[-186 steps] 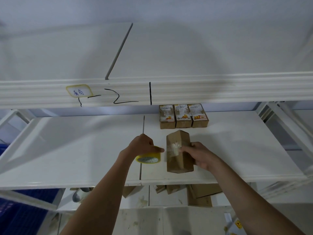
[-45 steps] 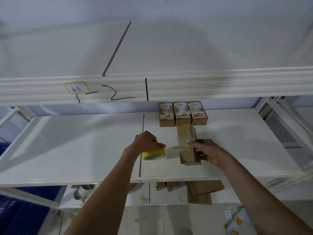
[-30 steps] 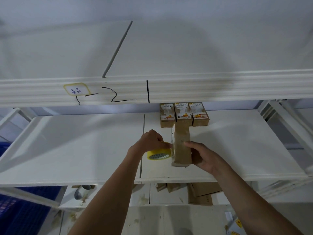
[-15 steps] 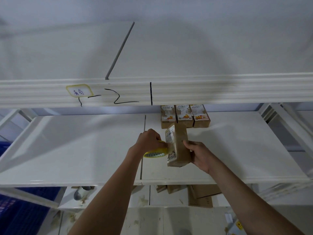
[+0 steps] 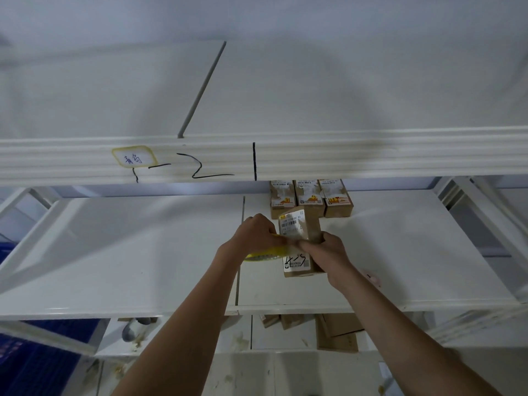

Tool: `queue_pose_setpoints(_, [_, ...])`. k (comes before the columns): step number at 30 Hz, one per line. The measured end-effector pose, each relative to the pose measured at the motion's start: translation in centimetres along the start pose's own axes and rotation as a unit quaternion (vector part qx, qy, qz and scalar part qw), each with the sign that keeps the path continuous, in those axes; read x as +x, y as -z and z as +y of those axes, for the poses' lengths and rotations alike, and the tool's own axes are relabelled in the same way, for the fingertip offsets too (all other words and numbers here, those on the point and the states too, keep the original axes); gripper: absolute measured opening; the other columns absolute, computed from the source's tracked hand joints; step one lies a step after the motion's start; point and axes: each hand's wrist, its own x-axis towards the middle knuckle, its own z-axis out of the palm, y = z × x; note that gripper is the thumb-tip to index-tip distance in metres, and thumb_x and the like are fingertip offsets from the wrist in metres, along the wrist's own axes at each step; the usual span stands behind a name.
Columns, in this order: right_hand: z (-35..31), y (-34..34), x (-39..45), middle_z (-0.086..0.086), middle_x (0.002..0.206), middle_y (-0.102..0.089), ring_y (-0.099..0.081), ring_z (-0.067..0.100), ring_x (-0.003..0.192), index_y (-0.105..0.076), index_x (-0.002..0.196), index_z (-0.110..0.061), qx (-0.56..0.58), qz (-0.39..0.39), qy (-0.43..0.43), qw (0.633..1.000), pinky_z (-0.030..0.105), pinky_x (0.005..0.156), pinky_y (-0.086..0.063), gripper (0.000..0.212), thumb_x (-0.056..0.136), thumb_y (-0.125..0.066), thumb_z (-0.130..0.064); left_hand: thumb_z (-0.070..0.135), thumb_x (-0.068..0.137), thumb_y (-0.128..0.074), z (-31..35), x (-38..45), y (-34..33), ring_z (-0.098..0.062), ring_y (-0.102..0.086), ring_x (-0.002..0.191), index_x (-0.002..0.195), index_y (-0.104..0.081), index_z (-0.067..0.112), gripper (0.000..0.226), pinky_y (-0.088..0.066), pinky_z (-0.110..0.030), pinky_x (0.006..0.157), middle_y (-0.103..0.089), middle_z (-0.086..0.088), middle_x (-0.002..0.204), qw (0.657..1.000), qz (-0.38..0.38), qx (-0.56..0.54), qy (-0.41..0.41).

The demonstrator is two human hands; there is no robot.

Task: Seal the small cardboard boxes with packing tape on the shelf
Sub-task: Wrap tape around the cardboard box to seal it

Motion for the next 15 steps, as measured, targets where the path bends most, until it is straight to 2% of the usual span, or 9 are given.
queue_pose_setpoints(5, [0.4,1.0,0.5,-0.002,0.090,-0.078,-0.075,0.013,0.073,-0.072,0.104,-0.015,-0.023,0.018,0.007,1.000,0.025,0.057,-0.056,0.036,0.072,-0.086,-0.019,0.047,0.087,-0.071,-0.9,-0.7,0.9,-0.009,-0.062,0.080,0.103,-0.078,0.017,0.035,-0.047,-0.017,0.066,-0.068,0.004,0.089,0.996,-0.058,-0.064,-0.024])
queue_pose_setpoints(8, [0.8,1.6,0.7,0.000,0.088,-0.078,-0.076,0.017,0.075,-0.072,0.104,-0.014,-0.034,0.013,-0.004,0.999,0.037,0.070,-0.063,0.035,0.072,-0.086,-0.018,0.045,0.083,-0.077,-1.5,-0.8,1.1,-0.013,-0.063,0.087,0.110,-0.075,0.015,0.041,-0.048,-0.020,0.071,-0.067,0.003,0.094,0.992,-0.096,-0.076,-0.023])
queue_pose_setpoints(10, [0.8,1.9,0.6,0.001,0.087,-0.078,-0.076,0.017,0.076,-0.072,0.104,-0.013,-0.033,0.003,-0.001,0.999,0.038,0.072,-0.062,0.034,0.073,-0.086,-0.017,0.048,0.082,-0.076,-1.8,-0.8,0.9,-0.012,-0.062,0.081,0.101,-0.076,0.013,0.040,-0.048,-0.020,0.068,-0.068,0.001,0.089,0.992,-0.108,-0.066,-0.022])
queue_pose_setpoints(13, [0.4,2.2,0.2,0.001,0.086,-0.078,-0.076,0.016,0.073,-0.070,0.103,-0.013,-0.032,-0.011,0.004,0.999,0.030,0.061,-0.058,0.032,0.074,-0.085,-0.014,0.052,0.081,-0.075,-2.1,-0.8,0.6,-0.008,-0.054,0.064,0.080,-0.072,0.010,0.042,-0.041,-0.019,0.060,-0.061,0.001,0.070,0.991,-0.111,-0.071,-0.006])
queue_pose_setpoints(15, [0.3,2.1,0.0,0.001,0.086,-0.077,-0.076,0.015,0.071,-0.069,0.102,-0.013,-0.039,-0.012,0.005,0.999,0.028,0.057,-0.057,0.032,0.074,-0.085,-0.013,0.053,0.080,-0.076,-2.2,-0.7,0.5,-0.008,-0.052,0.061,0.073,-0.070,0.011,0.043,-0.039,-0.020,0.058,-0.057,0.002,0.066,0.991,-0.107,-0.080,0.003])
